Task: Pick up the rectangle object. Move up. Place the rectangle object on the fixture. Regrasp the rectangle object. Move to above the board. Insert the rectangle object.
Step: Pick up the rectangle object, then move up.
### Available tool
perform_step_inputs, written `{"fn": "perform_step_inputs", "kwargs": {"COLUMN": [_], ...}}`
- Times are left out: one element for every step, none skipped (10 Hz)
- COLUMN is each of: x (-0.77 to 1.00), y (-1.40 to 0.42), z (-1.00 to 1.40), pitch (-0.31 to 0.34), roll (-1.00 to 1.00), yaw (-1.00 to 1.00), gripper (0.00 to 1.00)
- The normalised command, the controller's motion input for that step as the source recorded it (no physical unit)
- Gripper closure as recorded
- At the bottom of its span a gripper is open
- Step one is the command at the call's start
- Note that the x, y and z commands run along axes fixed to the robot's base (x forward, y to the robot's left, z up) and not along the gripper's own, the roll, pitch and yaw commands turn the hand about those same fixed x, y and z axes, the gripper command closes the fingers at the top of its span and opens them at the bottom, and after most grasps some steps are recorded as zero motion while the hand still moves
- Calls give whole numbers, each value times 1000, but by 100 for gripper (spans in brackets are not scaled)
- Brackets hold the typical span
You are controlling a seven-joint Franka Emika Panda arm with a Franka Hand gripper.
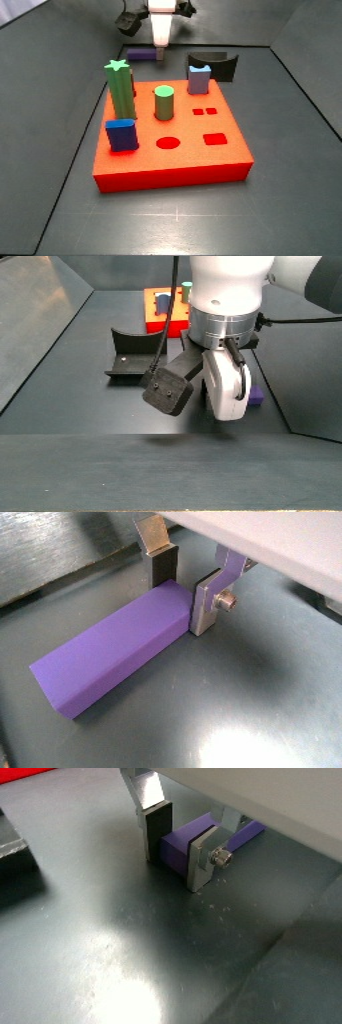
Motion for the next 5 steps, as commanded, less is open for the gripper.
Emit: {"fn": "perform_step_inputs", "kwargs": {"x": [0,0,11,-14,-18], "y": [0,0,-82,-57,-32], "z": [0,833,790,679,547], "pitch": [0,0,8,20,34], "roll": [0,0,-11,11,36], "yaw": [0,0,15,18,16], "gripper": [100,100,100,100,100]}}
